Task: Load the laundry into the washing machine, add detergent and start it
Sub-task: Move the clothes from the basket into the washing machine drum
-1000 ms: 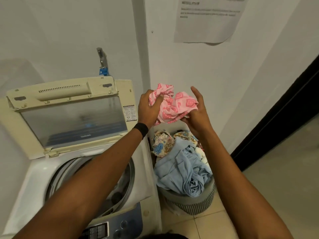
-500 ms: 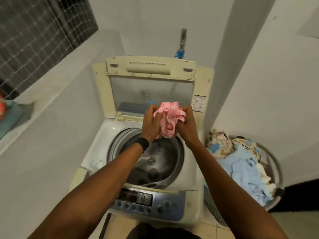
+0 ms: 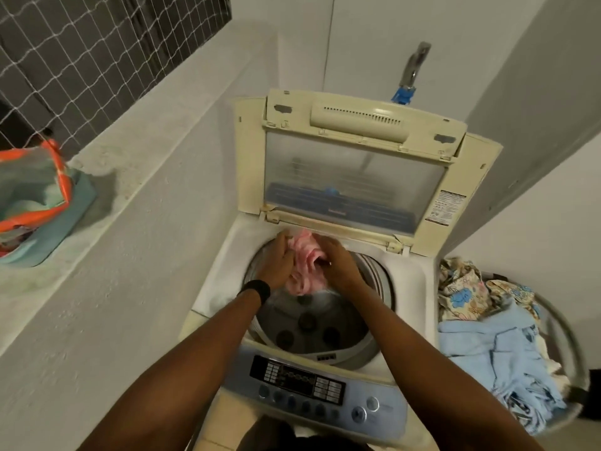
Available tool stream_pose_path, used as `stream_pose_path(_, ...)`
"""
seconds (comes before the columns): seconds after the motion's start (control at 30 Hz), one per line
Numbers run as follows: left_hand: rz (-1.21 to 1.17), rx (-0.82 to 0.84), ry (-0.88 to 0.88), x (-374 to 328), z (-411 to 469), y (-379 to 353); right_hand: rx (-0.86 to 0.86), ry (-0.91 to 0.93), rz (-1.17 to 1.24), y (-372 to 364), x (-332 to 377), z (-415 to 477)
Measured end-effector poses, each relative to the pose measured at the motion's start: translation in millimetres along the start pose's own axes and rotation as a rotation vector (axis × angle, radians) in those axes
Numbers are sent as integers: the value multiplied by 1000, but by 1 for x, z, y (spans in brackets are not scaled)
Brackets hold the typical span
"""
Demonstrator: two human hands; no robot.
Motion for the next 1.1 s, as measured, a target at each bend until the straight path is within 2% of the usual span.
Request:
stream_pose_path(0.07, 9, 22, 24, 12, 6, 4, 259, -83, -65, -8, -5, 4)
stream_pose_path(0.1, -3, 40, 21, 12, 8, 7, 303, -80, -113, -8, -6, 4)
stream_pose_path(0.17, 1, 58, 7, 11, 10, 10, 283, -47, -190, -7, -9, 4)
stream_pose_path(0.33, 62, 130, -79, 0, 19, 0, 230, -104, -175, 6, -22, -11)
stream_pose_path(0.53, 26, 330, -175, -24, 24, -56, 39, -176, -99, 51, -33, -54)
stream_pose_path(0.7, 35, 422, -312, -84, 5, -114, -186, -242, -32, 100, -67, -94)
stream_pose_path(0.97, 6, 638, -388, -120, -16, -217, -425, -487, -28, 170, -131, -169)
stream_pose_path(1.1, 50, 688, -410, -132, -25, -263, -502, -594, -58, 193, -168, -202)
Point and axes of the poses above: each hand's wrist, its own z-axis towards the middle knuckle, its own y-axis out of the back of the hand, x = y × z, the point moved 1 cm from there along z, towards the middle knuckle, and after that the axes turned 4 degrees about -x, right-handed, at the moved point
